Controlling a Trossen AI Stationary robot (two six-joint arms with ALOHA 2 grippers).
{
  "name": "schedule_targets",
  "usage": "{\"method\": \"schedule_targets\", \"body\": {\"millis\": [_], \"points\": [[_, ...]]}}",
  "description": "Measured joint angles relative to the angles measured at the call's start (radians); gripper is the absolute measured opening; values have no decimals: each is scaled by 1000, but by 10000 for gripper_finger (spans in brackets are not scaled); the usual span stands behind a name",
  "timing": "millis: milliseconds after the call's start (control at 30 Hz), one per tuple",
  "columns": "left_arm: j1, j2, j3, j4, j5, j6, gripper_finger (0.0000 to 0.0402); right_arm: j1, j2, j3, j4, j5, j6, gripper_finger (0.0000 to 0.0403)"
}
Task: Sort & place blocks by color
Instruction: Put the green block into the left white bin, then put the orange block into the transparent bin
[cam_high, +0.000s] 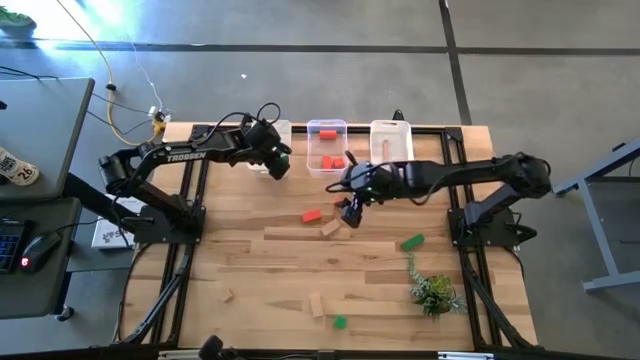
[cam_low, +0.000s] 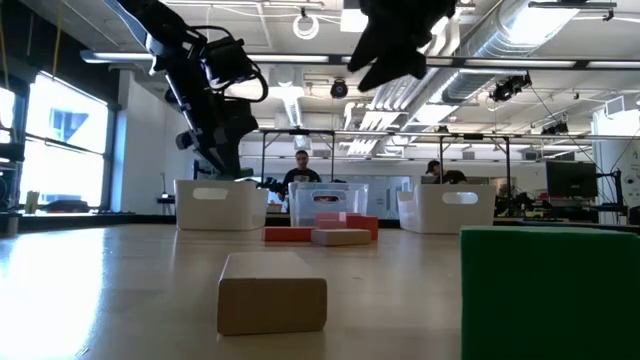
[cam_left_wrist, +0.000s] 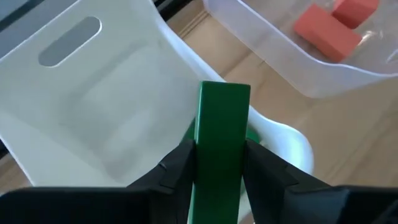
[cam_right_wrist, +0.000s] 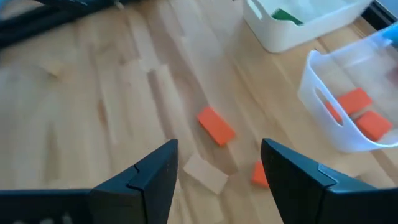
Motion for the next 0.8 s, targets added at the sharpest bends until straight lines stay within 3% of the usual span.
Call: {"method": "schedule_targets", "body": {"millis": [200,567,800], "points": [[1,0,0,-1,-58,-20,128,-34,71,0,-7,26,-33,217],[1,1,0,-1,-59,-31,172,-87,166,0,-6,29,-35,217],[1,1,0,2,55,-43,176,-119,218,0,-10,12,110,217]]}}
